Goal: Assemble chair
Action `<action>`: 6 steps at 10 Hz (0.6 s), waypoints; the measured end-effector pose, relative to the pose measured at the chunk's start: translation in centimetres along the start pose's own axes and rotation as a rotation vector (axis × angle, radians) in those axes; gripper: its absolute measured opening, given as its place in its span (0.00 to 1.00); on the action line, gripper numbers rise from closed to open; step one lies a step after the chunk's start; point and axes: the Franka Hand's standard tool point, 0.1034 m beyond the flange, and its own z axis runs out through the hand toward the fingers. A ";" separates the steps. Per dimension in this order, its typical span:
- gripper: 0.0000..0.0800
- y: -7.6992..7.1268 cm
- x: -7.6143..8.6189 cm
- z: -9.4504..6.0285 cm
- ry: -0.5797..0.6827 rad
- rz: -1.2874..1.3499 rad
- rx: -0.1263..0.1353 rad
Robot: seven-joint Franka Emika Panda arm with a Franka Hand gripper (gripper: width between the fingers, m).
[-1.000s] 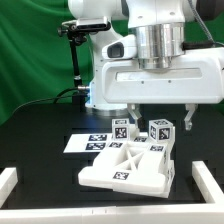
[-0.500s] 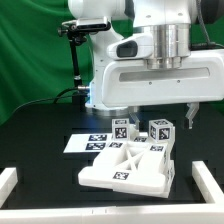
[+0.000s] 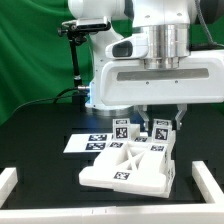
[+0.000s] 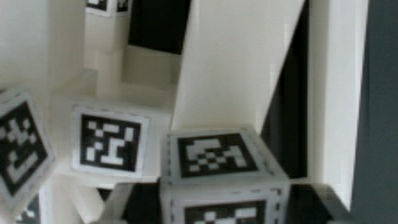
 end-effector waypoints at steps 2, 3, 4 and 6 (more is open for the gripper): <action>0.35 0.0 0.0 0.0 0.006 0.374 0.001; 0.35 -0.1 -0.1 0.1 0.004 0.507 0.001; 0.35 -0.3 -0.2 0.1 0.000 0.676 0.008; 0.36 -0.7 -0.3 0.1 -0.014 0.898 0.027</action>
Offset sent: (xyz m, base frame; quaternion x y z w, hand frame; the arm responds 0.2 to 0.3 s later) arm -0.0082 -0.0066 -0.0033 -0.0172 0.0090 0.3049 0.9522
